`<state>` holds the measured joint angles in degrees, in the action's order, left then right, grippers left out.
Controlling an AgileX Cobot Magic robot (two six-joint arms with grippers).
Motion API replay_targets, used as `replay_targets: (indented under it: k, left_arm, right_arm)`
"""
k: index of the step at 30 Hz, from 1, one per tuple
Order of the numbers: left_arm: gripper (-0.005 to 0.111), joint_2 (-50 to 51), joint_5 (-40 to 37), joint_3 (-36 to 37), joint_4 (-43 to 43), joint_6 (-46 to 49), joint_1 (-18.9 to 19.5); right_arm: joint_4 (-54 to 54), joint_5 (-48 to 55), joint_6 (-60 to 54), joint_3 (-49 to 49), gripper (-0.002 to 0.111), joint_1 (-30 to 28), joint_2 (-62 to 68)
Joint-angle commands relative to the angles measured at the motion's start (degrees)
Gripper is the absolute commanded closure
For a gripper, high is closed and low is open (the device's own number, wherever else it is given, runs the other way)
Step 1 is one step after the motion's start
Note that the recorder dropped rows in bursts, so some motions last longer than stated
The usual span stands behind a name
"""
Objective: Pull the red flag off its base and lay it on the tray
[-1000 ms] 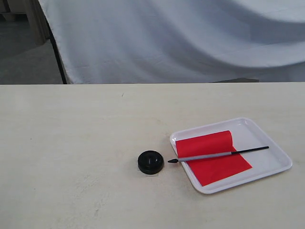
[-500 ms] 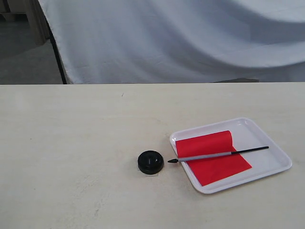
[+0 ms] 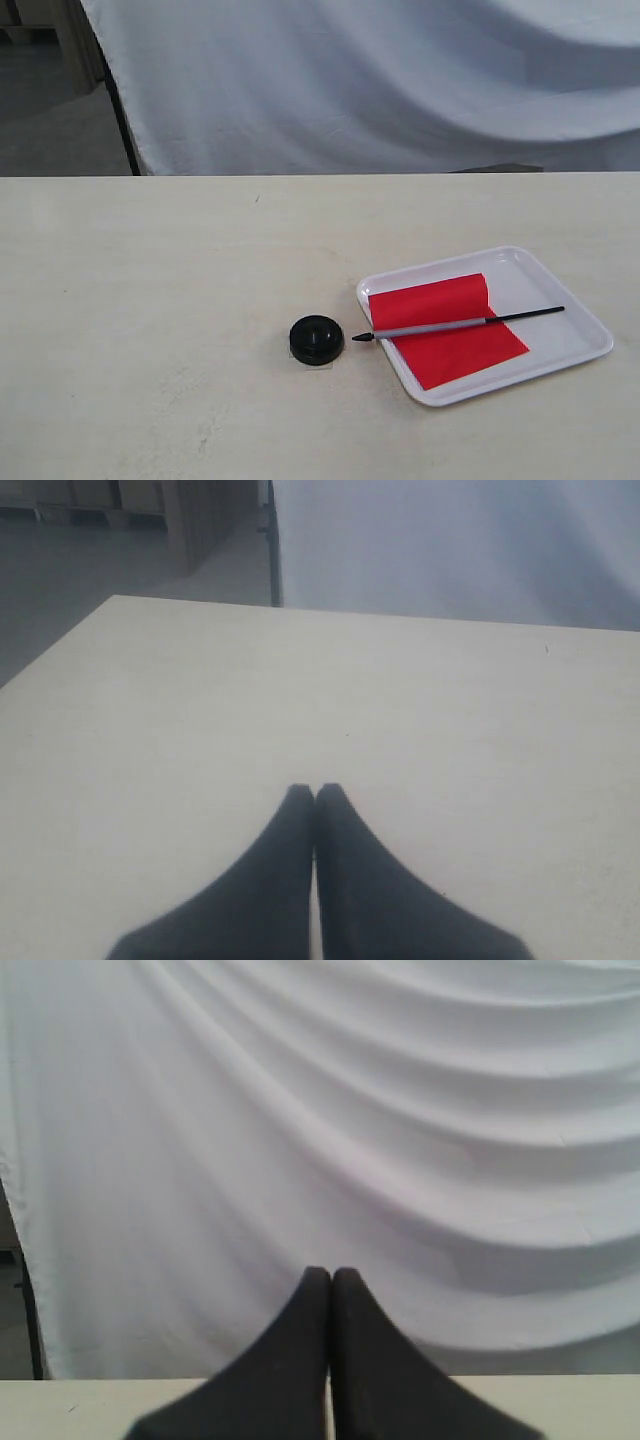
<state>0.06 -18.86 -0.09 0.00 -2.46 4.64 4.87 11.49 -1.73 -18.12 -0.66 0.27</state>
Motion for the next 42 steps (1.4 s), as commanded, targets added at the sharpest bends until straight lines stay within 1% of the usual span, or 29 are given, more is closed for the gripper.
replay_targets:
  k: [1, 8, 9, 11, 19, 42]
  left_arm:
    - [0.107, -0.06, 0.13, 0.09, 0.0, 0.08, 0.13]
    - [0.107, -0.06, 0.13, 0.09, 0.0, 0.08, 0.13]
    - [0.107, -0.06, 0.13, 0.09, 0.0, 0.08, 0.13]
    - [0.107, -0.06, 0.13, 0.09, 0.0, 0.08, 0.13]
    - [0.107, -0.06, 0.13, 0.09, 0.0, 0.08, 0.13]
    - [0.107, -0.06, 0.13, 0.09, 0.0, 0.08, 0.13]
  right_arm:
    - [0.66, -1.55, 0.42, 5.18, 0.109, 0.24, -0.27]
    - [1.36, -9.39, 1.02, 18.12, 0.109, 0.24, -0.27]
    - [1.26, -10.18, 0.91, 18.12, 0.109, 0.24, -0.27]
    - [0.51, -4.81, 0.27, 18.12, 0.109, 0.24, -0.27]
    - [1.13, -0.12, 1.25, 18.12, 0.109, 0.24, -0.27]
    - [0.22, 0.89, 0.85, 18.12, 0.109, 0.24, -0.27]
